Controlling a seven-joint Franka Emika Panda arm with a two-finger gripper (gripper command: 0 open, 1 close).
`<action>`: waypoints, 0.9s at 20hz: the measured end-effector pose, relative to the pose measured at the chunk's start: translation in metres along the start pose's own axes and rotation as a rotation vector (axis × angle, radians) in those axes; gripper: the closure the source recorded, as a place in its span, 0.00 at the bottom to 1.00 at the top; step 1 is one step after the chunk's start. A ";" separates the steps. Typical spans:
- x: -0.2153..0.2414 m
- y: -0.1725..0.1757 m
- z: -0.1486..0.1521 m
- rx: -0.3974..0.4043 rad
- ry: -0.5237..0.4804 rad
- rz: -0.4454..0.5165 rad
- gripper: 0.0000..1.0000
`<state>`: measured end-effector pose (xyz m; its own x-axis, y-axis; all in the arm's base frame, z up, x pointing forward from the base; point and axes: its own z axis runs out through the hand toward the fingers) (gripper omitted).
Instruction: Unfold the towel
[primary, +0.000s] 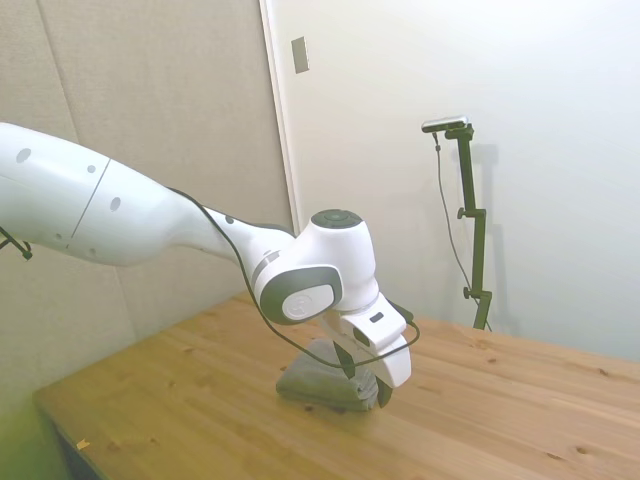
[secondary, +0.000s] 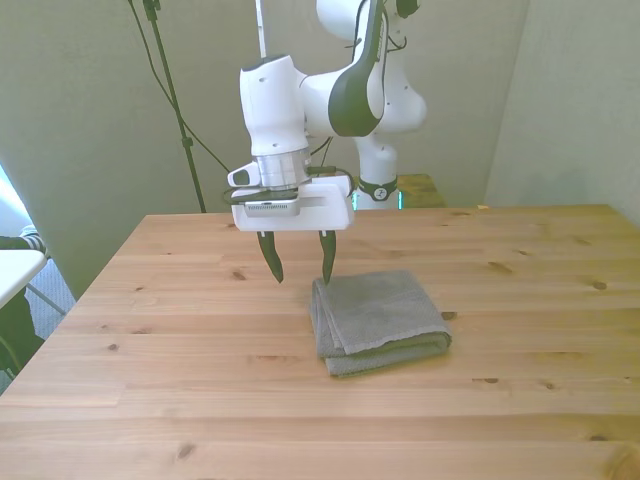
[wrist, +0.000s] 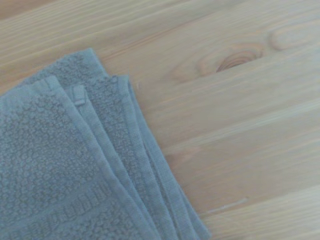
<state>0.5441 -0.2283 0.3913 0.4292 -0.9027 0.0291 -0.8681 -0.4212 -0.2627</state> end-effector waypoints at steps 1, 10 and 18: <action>-0.001 -0.001 0.002 0.003 -0.006 -0.005 0.00; -0.022 -0.006 0.023 0.020 -0.067 -0.048 1.00; -0.026 -0.008 0.024 0.044 -0.081 -0.078 1.00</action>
<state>0.5458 -0.1993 0.3698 0.5150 -0.8568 -0.0262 -0.8205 -0.4839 -0.3044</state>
